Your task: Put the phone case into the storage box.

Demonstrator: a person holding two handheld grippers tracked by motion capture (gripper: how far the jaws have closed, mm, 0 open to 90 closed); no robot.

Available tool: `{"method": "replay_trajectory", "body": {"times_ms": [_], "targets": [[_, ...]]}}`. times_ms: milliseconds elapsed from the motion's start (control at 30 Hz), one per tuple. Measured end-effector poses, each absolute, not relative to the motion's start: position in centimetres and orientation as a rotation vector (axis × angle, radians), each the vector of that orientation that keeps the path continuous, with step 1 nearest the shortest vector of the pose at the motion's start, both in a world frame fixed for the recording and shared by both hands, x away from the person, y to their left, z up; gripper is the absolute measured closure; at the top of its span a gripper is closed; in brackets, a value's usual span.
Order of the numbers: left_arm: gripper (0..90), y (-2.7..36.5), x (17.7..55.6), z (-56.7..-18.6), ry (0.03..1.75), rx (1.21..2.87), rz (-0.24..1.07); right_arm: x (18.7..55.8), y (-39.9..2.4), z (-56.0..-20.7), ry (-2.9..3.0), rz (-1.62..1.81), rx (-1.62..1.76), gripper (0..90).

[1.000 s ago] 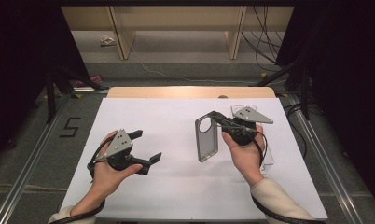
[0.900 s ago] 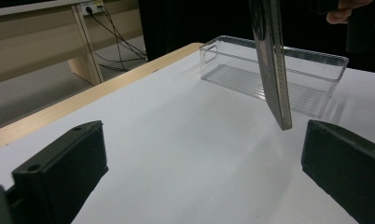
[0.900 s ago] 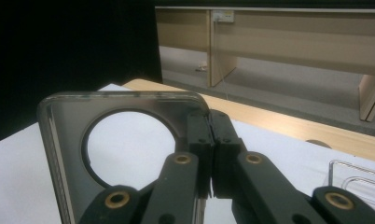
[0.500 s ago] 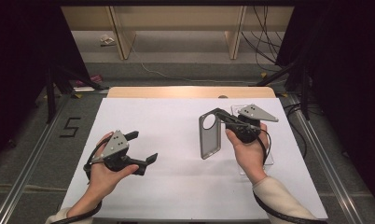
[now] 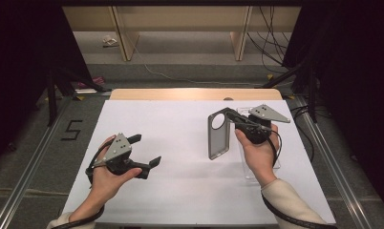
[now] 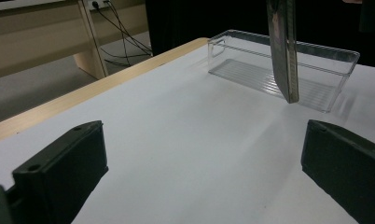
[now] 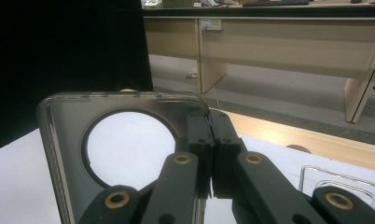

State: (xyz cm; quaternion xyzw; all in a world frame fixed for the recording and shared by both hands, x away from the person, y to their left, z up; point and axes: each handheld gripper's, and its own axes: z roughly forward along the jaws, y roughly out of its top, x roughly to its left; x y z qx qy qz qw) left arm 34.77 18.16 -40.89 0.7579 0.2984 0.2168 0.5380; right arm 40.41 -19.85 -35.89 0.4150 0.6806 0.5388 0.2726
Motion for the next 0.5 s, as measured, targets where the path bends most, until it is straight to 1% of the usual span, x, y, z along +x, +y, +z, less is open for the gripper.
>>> {"method": "replay_trajectory", "body": {"times_ms": [500], "targets": [[0.0, 18.2, 34.9, -41.0, 0.712, 1.805, 0.516, 40.7, -21.1, -35.2, 1.788, 1.443, 1.138, 89.2]]}}
